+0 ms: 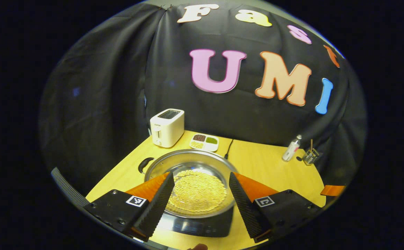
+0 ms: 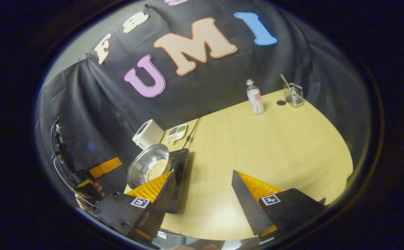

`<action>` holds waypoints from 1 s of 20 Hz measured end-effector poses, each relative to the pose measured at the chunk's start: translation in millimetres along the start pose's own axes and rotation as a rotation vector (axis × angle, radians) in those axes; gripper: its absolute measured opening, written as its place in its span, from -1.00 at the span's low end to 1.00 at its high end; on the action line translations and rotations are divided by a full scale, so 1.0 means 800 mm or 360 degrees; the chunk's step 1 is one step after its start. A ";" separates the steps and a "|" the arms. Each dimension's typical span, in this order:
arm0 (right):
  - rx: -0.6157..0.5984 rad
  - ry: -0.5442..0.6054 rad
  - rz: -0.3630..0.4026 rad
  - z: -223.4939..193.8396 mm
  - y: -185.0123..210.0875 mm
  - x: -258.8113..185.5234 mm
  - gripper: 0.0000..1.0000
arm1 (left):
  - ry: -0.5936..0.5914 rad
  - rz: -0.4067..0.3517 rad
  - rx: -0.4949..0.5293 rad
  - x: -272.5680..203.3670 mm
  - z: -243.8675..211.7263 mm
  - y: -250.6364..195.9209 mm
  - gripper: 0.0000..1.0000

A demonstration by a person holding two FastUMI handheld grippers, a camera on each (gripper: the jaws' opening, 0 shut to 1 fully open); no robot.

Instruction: First push the handle of the pot to place it horizontally, then grasp the pot with both hands and set it on the induction cooktop.

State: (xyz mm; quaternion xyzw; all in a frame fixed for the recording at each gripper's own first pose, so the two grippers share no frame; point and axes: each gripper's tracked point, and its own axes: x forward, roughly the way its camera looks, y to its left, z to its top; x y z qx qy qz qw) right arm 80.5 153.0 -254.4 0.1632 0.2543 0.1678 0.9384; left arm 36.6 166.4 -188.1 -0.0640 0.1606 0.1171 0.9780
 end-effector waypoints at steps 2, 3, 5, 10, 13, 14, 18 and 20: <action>-0.0044 -0.0096 -0.0003 0.033 -0.025 -0.039 0.99 | -0.0104 -0.0042 -0.0013 -0.034 0.013 -0.058 0.94; -0.0061 -0.0151 -0.0007 0.051 -0.036 -0.059 0.99 | -0.0160 -0.0071 -0.0024 -0.048 0.027 -0.085 0.94; -0.0122 -0.0275 -0.0046 0.090 -0.059 -0.096 0.99 | -0.0277 -0.0118 -0.0023 -0.078 0.055 -0.130 0.94; -0.0317 -0.0568 -0.0139 0.179 -0.070 -0.194 0.99 | -0.0541 -0.0145 0.0102 -0.144 0.131 -0.196 0.92; -0.0424 -0.0712 -0.0189 0.216 -0.068 -0.248 0.83 | -0.0635 -0.0129 0.0155 -0.172 0.149 -0.216 0.86; -0.0443 -0.0746 -0.0185 0.223 -0.062 -0.264 0.83 | -0.0639 -0.0153 0.0144 -0.180 0.148 -0.227 0.86; -0.0489 -0.0809 -0.0193 0.222 -0.044 -0.302 0.84 | -0.0607 -0.0218 0.0152 -0.202 0.127 -0.248 0.92; -0.0533 -0.0812 -0.0239 0.214 -0.045 -0.308 0.84 | -0.0591 -0.0247 0.0158 -0.211 0.117 -0.254 0.93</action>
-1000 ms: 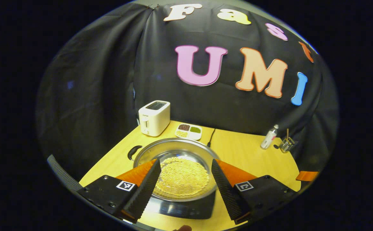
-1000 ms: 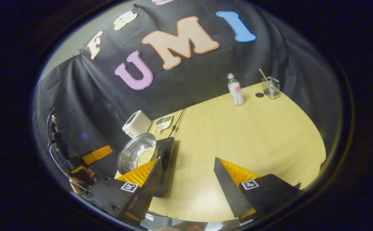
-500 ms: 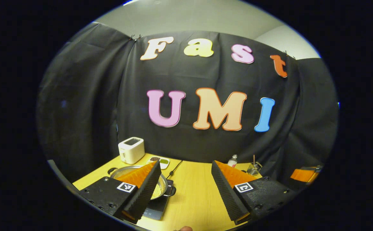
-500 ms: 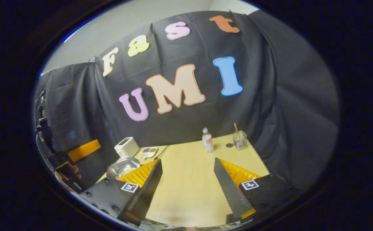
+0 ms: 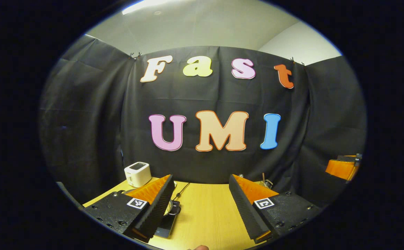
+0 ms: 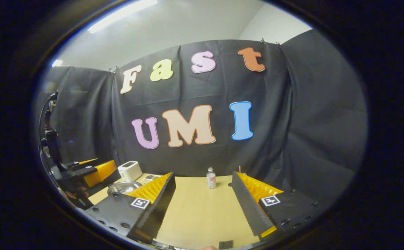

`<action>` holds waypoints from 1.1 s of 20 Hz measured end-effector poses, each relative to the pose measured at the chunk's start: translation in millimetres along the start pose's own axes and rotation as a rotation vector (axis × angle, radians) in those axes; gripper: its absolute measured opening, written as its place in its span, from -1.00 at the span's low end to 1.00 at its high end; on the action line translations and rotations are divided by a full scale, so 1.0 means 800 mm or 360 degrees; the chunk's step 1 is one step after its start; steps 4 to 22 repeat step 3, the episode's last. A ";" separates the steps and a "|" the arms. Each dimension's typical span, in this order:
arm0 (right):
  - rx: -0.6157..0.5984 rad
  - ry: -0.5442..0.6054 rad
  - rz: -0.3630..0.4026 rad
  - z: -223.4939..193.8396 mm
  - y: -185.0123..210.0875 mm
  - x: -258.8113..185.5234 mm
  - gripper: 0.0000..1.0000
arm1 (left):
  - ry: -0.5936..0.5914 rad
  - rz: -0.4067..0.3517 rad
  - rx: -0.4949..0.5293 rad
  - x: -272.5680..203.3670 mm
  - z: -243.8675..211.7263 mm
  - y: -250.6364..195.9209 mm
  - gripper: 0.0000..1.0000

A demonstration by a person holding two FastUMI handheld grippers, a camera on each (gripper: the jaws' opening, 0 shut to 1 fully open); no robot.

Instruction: First push the handle of the pot to place it horizontally, then grasp the pot with both hands and set it on the induction cooktop.

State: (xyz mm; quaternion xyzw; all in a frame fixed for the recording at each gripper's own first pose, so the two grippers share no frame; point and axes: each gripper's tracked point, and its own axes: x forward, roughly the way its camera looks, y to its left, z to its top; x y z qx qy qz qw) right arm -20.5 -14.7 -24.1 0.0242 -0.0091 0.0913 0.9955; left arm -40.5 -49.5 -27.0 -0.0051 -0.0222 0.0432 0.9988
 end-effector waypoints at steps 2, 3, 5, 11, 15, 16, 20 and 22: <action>-0.0003 0.0010 0.0001 -0.007 0.011 -0.011 0.84 | 0.0016 -0.0028 -0.0012 -0.010 -0.007 -0.006 0.87; 0.0001 0.0014 0.0008 -0.010 0.016 -0.015 0.86 | 0.0022 -0.0035 -0.0003 -0.013 -0.009 -0.005 0.93; 0.0001 0.0014 0.0008 -0.010 0.016 -0.015 0.86 | 0.0022 -0.0035 -0.0003 -0.013 -0.009 -0.005 0.93; 0.0001 0.0014 0.0008 -0.010 0.016 -0.015 0.86 | 0.0022 -0.0035 -0.0003 -0.013 -0.009 -0.005 0.93; 0.0001 0.0014 0.0008 -0.010 0.016 -0.015 0.86 | 0.0022 -0.0035 -0.0003 -0.013 -0.009 -0.005 0.93; 0.0001 0.0014 0.0008 -0.010 0.016 -0.015 0.86 | 0.0022 -0.0035 -0.0003 -0.013 -0.009 -0.005 0.93; 0.0001 0.0014 0.0008 -0.010 0.016 -0.015 0.86 | 0.0022 -0.0035 -0.0003 -0.013 -0.009 -0.005 0.93; 0.0001 0.0014 0.0008 -0.010 0.016 -0.015 0.86 | 0.0022 -0.0035 -0.0003 -0.013 -0.009 -0.005 0.93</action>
